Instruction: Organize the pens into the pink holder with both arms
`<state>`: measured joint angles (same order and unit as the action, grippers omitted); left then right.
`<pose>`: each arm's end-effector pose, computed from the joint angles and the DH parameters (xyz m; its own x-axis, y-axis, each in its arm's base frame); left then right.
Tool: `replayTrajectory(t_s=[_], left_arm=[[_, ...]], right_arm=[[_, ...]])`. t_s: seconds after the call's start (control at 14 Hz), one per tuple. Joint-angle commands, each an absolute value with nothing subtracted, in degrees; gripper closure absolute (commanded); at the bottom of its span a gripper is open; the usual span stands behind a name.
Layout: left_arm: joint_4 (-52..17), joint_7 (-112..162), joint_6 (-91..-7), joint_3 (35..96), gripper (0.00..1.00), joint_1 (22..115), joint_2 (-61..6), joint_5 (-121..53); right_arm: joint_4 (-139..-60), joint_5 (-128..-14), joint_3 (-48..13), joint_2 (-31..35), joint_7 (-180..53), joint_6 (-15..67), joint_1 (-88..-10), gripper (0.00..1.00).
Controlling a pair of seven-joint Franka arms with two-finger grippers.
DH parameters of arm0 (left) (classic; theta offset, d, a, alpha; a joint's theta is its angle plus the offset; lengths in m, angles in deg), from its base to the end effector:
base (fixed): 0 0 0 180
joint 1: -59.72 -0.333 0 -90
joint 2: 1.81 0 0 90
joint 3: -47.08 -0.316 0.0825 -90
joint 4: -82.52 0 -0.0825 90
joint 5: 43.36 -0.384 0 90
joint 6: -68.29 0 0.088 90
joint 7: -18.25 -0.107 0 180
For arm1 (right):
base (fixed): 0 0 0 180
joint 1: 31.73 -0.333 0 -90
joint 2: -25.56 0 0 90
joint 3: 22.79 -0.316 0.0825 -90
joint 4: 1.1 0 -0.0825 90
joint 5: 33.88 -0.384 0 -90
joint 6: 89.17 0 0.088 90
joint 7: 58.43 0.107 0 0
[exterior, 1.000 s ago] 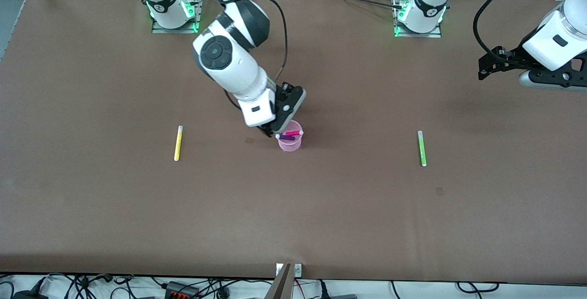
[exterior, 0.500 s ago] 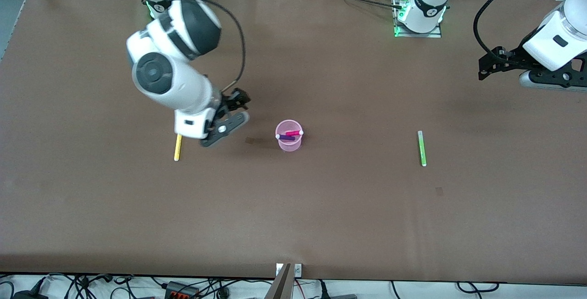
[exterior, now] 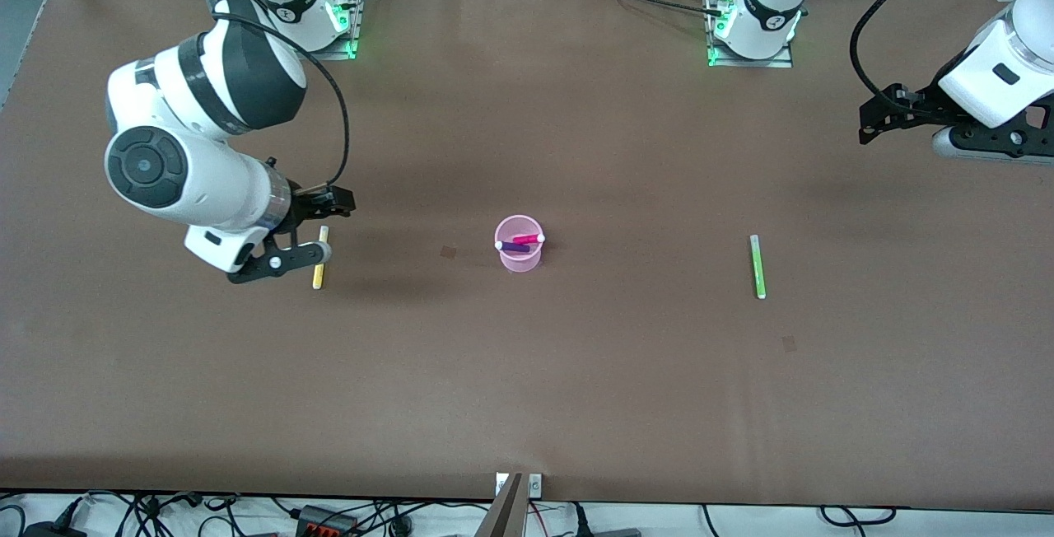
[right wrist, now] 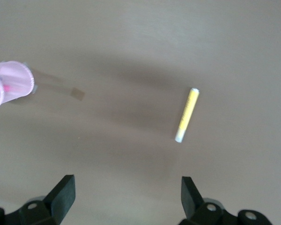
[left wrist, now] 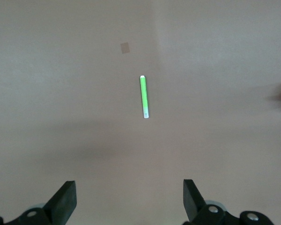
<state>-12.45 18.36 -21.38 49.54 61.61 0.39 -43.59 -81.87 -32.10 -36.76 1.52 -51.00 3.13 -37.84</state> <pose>0.5384 -0.0410 0.6042 0.9958 -0.0737 -0.0541 -0.0741 -0.9972 -0.0058 0.6272 0.1990 0.4525 0.9538 0.2129 -0.2118 0.2089 -0.9771 -0.0413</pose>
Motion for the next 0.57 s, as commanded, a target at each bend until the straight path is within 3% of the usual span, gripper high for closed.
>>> replayTrajectory(t_s=[0.0, 0.21, 0.5], left_arm=[[-11.00, 17.37, -20.30, 49.71, 0.00, 61.39, -0.22, -44.33], [-11.00, 17.37, -20.30, 49.71, 0.00, 61.39, -0.22, -44.33], [-11.00, 17.37, -20.21, 49.71, 0.00, 61.39, -0.22, -44.33]], right_arm=[[-81.78, -30.81, -33.70, 3.41, -48.68, 1.45, -38.23, 0.00], [-76.26, -30.54, -28.79, 3.59, -48.94, 1.36, -38.23, 0.00], [-76.16, -33.25, -22.89, 5.60, -49.56, 1.53, -37.62, 0.00]])
